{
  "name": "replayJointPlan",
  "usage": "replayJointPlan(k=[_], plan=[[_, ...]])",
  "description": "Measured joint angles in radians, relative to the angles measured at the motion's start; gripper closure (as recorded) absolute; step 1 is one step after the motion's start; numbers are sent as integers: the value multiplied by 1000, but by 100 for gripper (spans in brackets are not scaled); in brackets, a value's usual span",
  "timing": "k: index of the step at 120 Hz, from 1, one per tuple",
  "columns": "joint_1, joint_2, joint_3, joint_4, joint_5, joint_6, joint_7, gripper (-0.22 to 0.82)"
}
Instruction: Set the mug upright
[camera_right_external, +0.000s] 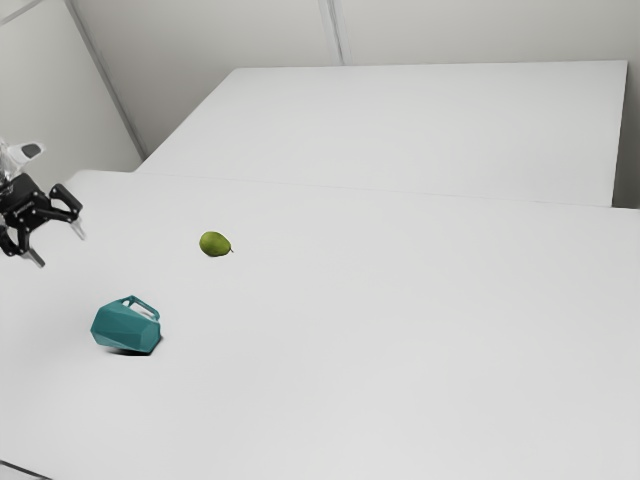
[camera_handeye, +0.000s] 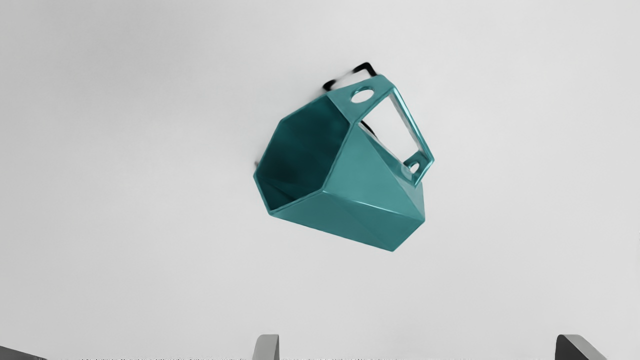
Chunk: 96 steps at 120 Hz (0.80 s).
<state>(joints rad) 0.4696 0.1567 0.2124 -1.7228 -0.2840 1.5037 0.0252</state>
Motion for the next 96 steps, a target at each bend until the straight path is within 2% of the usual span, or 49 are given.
replayJointPlan(k=[47, 96], plan=[[-5, 199, 93, 24, -114, -74, 84, 0], [-6, 327, 97, 55, -258, -5, 148, 0]])
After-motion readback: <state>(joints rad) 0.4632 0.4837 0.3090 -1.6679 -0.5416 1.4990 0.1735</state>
